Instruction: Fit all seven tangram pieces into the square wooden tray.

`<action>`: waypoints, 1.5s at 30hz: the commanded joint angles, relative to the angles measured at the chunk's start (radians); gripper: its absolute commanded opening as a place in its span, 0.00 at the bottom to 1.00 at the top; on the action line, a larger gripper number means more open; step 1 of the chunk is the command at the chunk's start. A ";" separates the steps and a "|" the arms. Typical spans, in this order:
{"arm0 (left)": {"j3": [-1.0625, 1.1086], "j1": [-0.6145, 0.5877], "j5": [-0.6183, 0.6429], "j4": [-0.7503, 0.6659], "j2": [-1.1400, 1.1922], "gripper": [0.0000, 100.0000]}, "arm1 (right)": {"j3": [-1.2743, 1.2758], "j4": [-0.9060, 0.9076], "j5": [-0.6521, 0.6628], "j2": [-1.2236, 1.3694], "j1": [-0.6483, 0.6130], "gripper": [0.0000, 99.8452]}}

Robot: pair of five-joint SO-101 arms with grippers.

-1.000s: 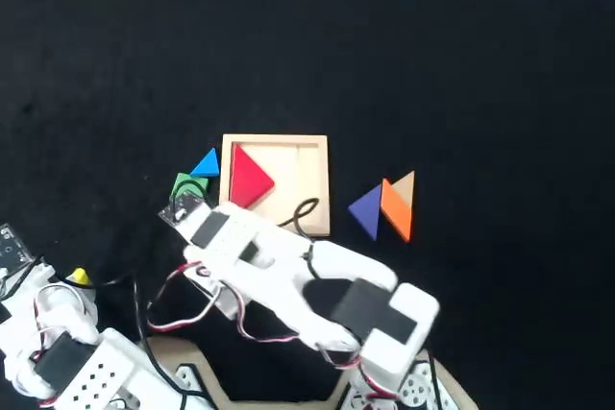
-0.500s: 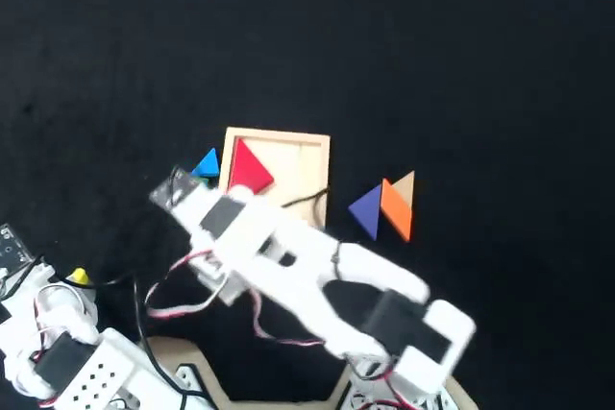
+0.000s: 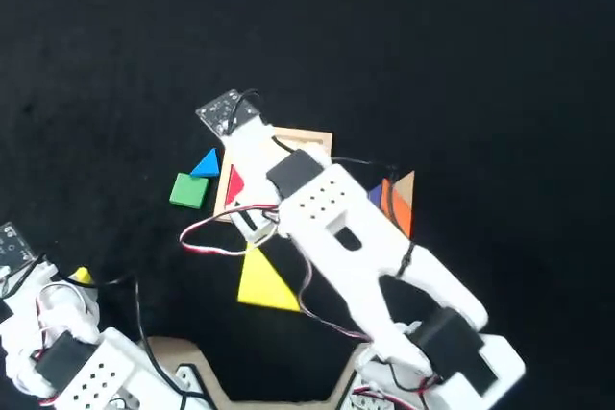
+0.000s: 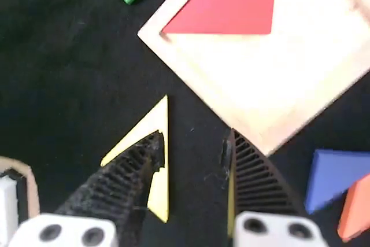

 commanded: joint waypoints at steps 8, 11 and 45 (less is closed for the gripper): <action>-0.004 0.015 -0.003 0.006 -0.005 0.30 | -0.076 0.140 0.086 -0.076 0.218 0.17; -0.004 0.015 -0.003 0.006 -0.005 0.30 | -0.053 0.192 0.149 -0.203 0.325 0.17; 0.022 1.689 -0.031 -0.009 -0.003 0.26 | 0.792 -0.213 0.158 -1.003 0.784 0.17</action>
